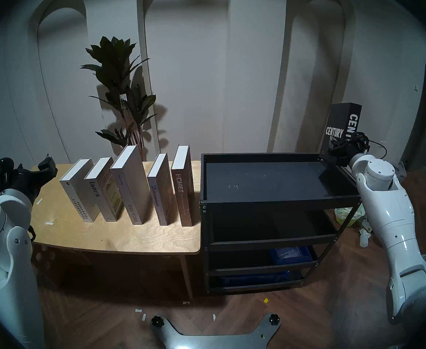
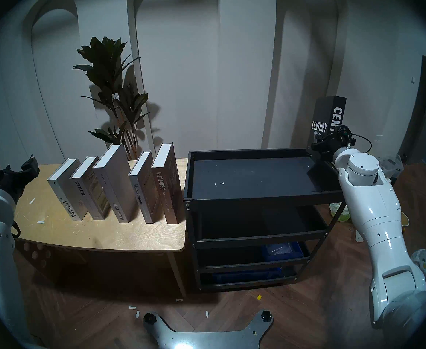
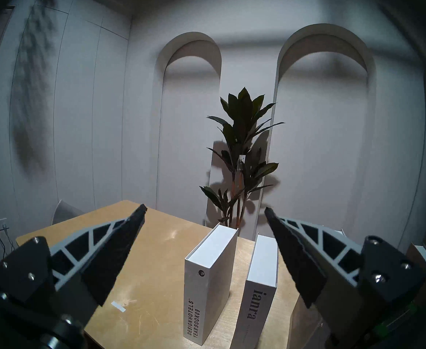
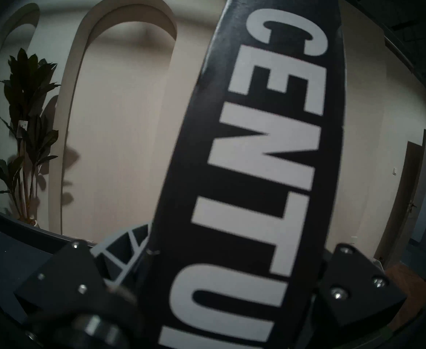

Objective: Move the books from the display table onto the shelf, standing them upright with spines facing out and tallest at one end

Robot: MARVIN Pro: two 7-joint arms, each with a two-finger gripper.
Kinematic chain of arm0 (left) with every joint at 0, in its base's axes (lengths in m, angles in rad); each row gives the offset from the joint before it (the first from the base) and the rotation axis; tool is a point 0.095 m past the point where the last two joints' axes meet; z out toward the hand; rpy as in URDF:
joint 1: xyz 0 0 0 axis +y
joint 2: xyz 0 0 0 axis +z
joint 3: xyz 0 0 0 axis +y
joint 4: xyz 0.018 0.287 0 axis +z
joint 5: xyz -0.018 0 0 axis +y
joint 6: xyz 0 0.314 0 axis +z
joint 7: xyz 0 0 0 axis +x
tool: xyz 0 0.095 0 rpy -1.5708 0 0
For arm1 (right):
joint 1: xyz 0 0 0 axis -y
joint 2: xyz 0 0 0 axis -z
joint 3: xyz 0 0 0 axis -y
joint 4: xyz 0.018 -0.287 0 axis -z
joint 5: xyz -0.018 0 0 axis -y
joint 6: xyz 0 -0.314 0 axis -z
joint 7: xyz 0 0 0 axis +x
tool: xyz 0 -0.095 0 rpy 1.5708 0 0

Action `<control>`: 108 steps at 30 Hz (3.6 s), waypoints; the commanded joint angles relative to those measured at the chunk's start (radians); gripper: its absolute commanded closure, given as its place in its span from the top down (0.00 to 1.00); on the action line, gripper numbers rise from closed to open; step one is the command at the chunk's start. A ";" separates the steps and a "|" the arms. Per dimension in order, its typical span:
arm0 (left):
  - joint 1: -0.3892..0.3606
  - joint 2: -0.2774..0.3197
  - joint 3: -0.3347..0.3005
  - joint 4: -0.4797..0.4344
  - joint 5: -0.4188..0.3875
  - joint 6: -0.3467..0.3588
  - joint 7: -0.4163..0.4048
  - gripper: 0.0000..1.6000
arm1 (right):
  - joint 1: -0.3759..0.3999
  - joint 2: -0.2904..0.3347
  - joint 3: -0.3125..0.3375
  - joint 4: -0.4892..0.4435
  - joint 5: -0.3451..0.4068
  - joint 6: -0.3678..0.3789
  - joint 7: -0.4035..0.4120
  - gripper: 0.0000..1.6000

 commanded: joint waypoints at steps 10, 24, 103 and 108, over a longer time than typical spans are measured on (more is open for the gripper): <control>0.099 0.045 -0.025 0.053 0.109 -0.251 -0.253 1.00 | 0.135 0.088 -0.050 0.144 -0.043 -0.067 0.172 0.00; 0.122 0.025 -0.033 0.113 0.156 -0.461 -0.369 1.00 | 0.166 0.098 -0.047 0.272 -0.053 -0.170 0.264 0.00; 0.106 -0.005 -0.037 0.136 0.181 -0.525 -0.426 1.00 | 0.387 0.091 -0.124 1.089 -0.136 -0.532 0.522 0.07; 0.106 -0.005 -0.037 0.136 0.181 -0.525 -0.426 1.00 | 0.391 0.087 -0.112 1.102 -0.126 -0.534 0.520 0.20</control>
